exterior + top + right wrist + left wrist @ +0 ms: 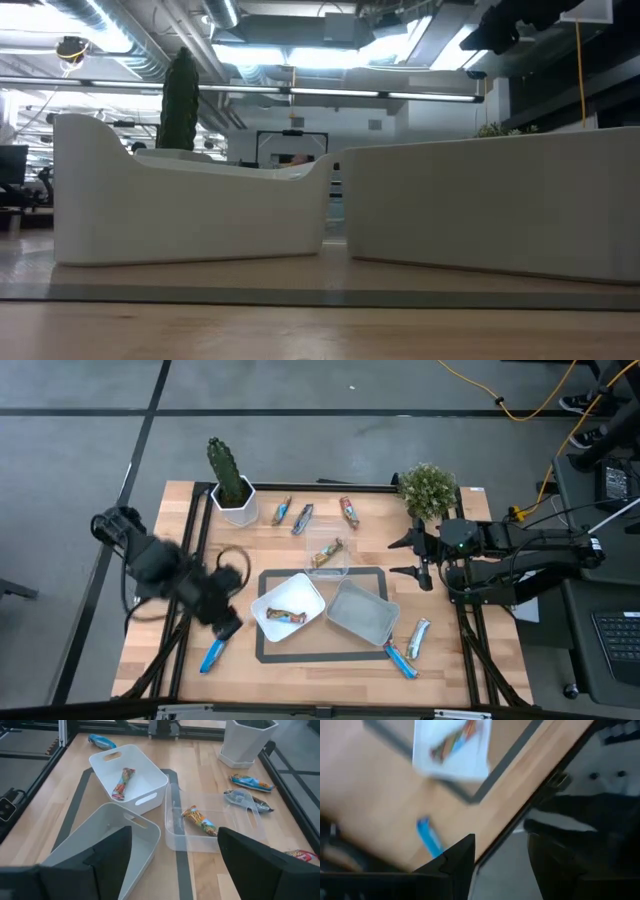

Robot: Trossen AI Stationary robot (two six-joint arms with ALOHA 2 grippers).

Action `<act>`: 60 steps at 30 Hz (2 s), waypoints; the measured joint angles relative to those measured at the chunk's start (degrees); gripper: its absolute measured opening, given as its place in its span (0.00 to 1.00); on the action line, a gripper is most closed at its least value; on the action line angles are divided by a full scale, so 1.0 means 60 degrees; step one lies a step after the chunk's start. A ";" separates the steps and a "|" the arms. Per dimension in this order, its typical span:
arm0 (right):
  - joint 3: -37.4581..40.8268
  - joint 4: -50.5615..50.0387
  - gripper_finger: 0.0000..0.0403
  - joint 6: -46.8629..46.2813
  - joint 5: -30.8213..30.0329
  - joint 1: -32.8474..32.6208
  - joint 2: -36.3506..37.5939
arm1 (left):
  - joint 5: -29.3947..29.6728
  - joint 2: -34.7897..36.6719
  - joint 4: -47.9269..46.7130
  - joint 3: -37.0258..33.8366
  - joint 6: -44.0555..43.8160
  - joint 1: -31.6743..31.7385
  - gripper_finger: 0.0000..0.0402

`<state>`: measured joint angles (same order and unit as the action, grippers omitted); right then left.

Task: Pick and place Granola Bars by type
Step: Put the blue granola bar into the gray bin

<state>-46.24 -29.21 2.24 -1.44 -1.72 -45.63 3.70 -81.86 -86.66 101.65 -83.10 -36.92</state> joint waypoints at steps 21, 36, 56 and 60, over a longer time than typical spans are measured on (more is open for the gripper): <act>-0.0003 0.0436 0.73 -0.0080 -0.0080 0.0000 -0.0004 | -0.1567 -0.1396 0.4014 -0.5808 -0.5837 -0.2831 0.62; -0.0004 0.0435 0.73 -0.0095 -0.0080 -0.0001 -0.0004 | -0.1970 -0.2368 0.7953 -0.8577 -0.5958 -0.2759 0.62; 0.0000 0.0678 0.73 -0.0667 0.0179 -0.0003 -0.0004 | 0.0605 -0.1112 0.2260 -0.3951 -0.5218 -0.2451 0.04; 0.0000 0.1013 0.73 -0.0579 0.0183 -0.0003 -0.0004 | 0.4307 -0.1060 0.0081 -0.1355 -0.4470 -0.2445 0.05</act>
<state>-46.24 -23.13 -1.23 -0.34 -1.74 -45.65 29.54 -88.23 -86.17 93.52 -109.92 -51.59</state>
